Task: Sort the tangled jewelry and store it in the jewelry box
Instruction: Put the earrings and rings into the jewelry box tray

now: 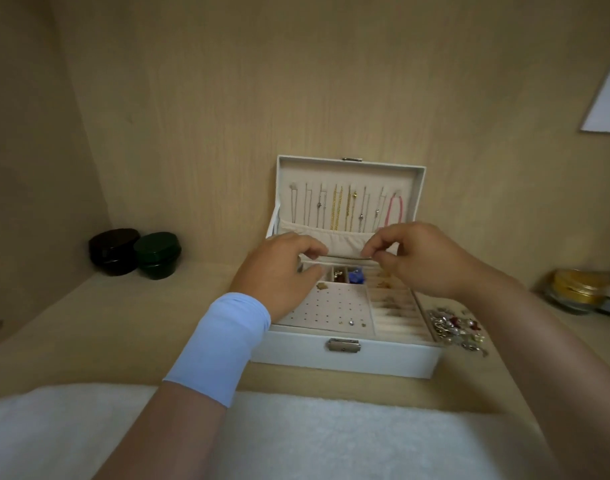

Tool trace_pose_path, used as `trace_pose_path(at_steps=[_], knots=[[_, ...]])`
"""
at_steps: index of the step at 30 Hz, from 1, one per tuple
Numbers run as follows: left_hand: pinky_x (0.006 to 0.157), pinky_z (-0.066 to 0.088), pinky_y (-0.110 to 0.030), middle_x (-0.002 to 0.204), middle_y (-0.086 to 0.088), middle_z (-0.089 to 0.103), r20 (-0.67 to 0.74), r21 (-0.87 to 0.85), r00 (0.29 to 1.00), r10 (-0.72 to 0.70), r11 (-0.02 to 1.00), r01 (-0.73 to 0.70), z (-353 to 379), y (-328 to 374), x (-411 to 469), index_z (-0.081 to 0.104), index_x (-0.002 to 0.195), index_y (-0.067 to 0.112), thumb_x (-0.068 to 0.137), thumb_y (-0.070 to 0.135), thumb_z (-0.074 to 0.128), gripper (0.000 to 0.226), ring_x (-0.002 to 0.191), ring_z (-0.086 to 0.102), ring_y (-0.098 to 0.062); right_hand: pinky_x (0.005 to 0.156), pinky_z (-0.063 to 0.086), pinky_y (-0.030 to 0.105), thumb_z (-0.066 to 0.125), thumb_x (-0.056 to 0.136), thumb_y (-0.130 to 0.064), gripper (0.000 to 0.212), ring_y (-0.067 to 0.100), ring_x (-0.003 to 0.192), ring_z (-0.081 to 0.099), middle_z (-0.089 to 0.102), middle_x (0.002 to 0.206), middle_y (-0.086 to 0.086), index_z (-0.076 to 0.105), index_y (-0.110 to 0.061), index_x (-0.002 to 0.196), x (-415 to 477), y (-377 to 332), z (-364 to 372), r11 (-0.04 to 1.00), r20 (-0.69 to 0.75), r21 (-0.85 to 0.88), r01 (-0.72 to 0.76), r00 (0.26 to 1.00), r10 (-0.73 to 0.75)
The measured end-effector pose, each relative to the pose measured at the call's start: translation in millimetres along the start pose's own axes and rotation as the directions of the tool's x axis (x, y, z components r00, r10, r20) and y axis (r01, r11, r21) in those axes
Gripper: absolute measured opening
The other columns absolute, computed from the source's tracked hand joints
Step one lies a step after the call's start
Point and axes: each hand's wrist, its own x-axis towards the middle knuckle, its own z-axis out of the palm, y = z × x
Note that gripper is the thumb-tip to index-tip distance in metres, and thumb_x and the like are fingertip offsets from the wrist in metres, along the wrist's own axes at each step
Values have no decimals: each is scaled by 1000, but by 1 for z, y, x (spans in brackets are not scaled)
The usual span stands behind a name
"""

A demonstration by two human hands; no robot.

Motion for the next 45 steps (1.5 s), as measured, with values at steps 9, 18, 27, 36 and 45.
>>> trace_pose_path(at_steps=[9,18,27,36,45], knots=[[86,49,-25,96,18,68,242,-17,964,111,994,-110,65,105,37,72,105,32,92,28,62,17,85,60,-5,65,40,2,71,88,-13,20,1,85,62,69,92,-11,77,-30,95,-50,104,-56,962,135,-180,-207,963,232],[94,51,-33,113,5,70,539,222,842,20,961,-165,146,151,75,71,108,27,90,26,62,20,103,65,-20,61,41,12,80,77,-17,23,-4,67,58,64,70,-20,77,-35,90,-60,155,-42,941,270,-154,-303,903,335],[95,52,-34,108,6,68,560,230,826,-72,971,-72,176,137,79,69,102,28,84,25,71,19,102,64,-17,58,40,9,87,73,-17,18,-13,54,56,67,65,-19,72,-28,73,-63,171,-31,933,277,17,-361,898,342],[87,56,-32,83,3,75,422,-151,902,-86,975,164,174,140,78,73,92,20,76,18,82,19,86,71,-14,46,39,20,77,79,-6,15,11,50,50,67,64,4,78,-19,87,-63,165,-56,878,226,245,-412,904,362],[86,47,-22,93,14,64,451,-7,892,-17,1000,22,167,144,68,74,103,28,88,29,70,15,96,63,-8,40,37,12,86,75,-29,24,12,55,54,56,41,-12,80,-22,97,-73,160,-65,844,431,-170,-509,732,528]])
